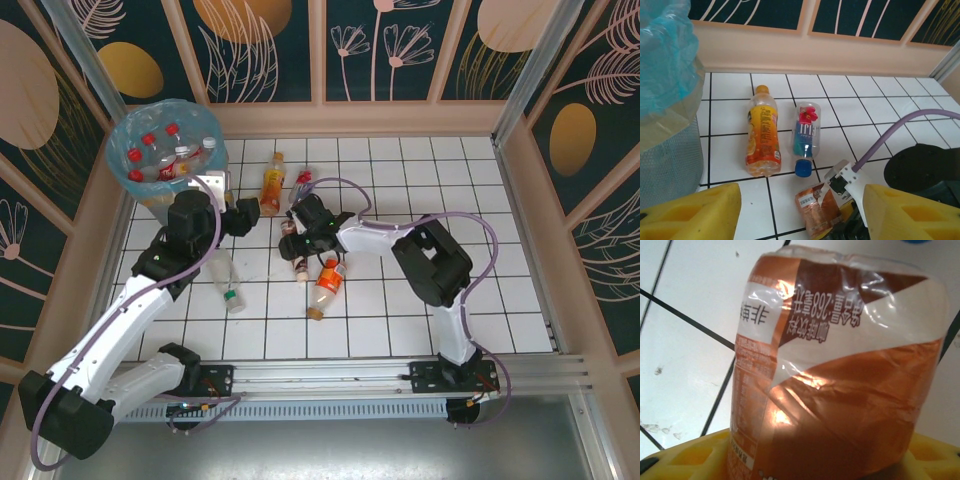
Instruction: Put the plastic bottles in the bin
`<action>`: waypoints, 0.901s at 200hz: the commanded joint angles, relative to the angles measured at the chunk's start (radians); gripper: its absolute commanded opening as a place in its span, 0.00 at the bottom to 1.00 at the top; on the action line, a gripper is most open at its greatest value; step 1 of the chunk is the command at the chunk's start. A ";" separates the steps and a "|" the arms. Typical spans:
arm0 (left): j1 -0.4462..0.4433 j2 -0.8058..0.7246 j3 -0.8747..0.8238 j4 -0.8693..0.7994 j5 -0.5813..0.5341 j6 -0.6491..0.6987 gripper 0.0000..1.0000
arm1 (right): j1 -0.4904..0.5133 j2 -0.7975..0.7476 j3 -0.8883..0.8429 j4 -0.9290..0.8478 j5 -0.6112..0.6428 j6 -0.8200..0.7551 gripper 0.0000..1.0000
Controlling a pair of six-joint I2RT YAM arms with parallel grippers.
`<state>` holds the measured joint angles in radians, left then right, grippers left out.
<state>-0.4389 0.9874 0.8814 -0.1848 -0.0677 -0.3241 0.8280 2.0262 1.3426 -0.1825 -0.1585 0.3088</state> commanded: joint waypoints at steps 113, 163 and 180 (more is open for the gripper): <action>-0.001 0.132 0.195 0.115 0.589 -0.216 0.85 | 0.073 -0.691 -0.482 0.556 -0.135 -0.162 0.56; -0.002 0.165 0.194 0.084 0.676 -0.239 0.84 | 0.117 -0.737 -0.487 0.593 -0.093 -0.204 0.56; -0.003 0.165 0.191 0.071 0.722 -0.232 0.83 | 0.127 -0.743 -0.481 0.591 -0.089 -0.212 0.56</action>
<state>-0.4389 1.1530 1.0496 -0.1093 0.5518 -0.5457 0.9375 1.3193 0.8608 0.3466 -0.2638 0.1349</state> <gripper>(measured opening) 0.836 0.564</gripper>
